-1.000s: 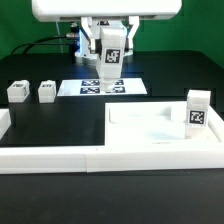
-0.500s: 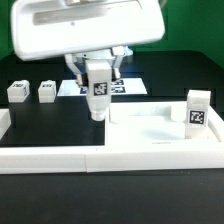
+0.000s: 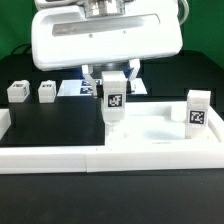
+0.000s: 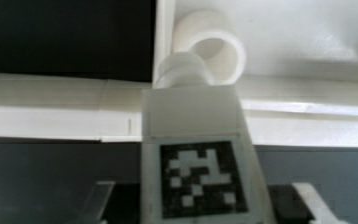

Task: Assemble square table

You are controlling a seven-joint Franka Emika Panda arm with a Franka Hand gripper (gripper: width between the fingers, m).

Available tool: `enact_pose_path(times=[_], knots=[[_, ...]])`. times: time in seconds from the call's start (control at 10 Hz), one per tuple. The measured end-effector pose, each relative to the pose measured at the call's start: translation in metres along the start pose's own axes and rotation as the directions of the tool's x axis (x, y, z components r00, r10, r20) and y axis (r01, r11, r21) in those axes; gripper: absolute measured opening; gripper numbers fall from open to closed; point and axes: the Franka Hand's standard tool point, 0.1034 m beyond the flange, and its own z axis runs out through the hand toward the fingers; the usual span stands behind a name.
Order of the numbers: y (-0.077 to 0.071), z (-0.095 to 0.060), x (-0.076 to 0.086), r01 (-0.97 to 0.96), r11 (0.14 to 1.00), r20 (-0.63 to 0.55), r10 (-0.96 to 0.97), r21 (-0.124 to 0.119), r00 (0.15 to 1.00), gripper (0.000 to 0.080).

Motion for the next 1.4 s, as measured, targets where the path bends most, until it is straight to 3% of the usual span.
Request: enact_pose_path(times=[0.2,0.7,1.0,1.2,1.4], knots=[[-0.003,0.002,-0.002,-0.002,1.000,0.004,0.002,0.002,1.000,0.0289],[-0.005,0.006,0.002,0.001,1.000,-0.044,-0.002,-0.025,0.999,0.0289],[-0.012,0.009,-0.004,0.000,1.000,-0.041,-0.001,-0.023,0.999,0.0289],[-0.009,0.012,-0.011,-0.001,0.999,-0.048,-0.001,-0.039,0.999,0.0289],[-0.001,0.020,-0.013,-0.006,0.997,-0.087,0.000,-0.075,0.996,0.0289]])
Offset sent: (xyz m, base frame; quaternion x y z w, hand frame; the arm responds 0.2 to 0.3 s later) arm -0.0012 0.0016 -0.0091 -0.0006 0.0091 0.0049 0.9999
